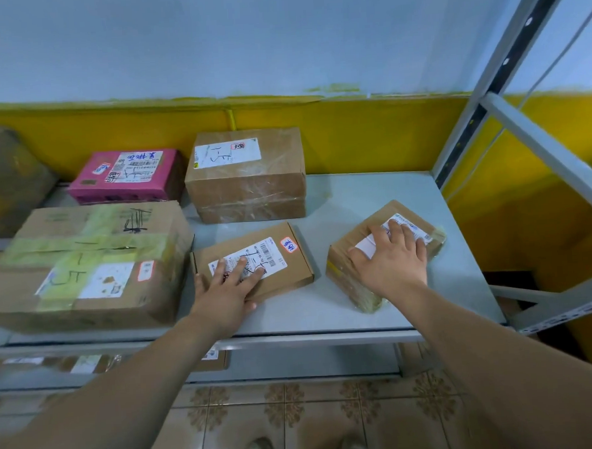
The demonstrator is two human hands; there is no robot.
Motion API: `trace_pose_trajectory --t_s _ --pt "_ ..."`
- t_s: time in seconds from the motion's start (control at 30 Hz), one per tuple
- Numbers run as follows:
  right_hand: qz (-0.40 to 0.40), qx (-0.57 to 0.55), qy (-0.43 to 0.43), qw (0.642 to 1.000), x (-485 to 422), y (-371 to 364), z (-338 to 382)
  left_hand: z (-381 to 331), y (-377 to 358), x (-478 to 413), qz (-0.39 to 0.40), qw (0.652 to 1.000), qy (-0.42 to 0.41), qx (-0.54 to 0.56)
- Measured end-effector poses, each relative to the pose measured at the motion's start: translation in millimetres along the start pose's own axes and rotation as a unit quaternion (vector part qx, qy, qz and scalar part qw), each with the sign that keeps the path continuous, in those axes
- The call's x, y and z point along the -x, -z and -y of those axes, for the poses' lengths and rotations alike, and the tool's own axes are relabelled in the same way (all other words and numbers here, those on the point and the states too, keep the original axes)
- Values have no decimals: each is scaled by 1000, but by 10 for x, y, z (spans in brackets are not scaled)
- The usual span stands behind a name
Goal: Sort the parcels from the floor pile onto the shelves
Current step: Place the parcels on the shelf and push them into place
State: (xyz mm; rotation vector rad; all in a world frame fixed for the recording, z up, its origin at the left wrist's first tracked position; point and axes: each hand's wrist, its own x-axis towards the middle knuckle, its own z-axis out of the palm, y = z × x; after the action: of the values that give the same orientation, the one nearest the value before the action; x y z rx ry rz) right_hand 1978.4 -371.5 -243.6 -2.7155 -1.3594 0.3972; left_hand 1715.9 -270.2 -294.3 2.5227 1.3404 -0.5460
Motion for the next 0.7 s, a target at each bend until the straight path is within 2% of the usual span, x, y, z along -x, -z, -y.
trace_pose_trajectory --t_s 0.2,0.33,0.43,0.6,0.7 --pt "-10 6 -21 1000 -68 -22 95 247 49 196 6 997 -79 -15" --pt "-7 -1 -23 1000 -63 -17 115 63 279 3 -15 998 -60 1" --pt "11 -26 -19 999 -65 79 95 -62 333 -164 31 999 -26 16" --pt "51 54 52 996 -19 138 -107 44 255 -151 61 995 -59 -46" --pt "35 46 38 998 7 41 -85 72 191 -51 64 993 -79 -59"
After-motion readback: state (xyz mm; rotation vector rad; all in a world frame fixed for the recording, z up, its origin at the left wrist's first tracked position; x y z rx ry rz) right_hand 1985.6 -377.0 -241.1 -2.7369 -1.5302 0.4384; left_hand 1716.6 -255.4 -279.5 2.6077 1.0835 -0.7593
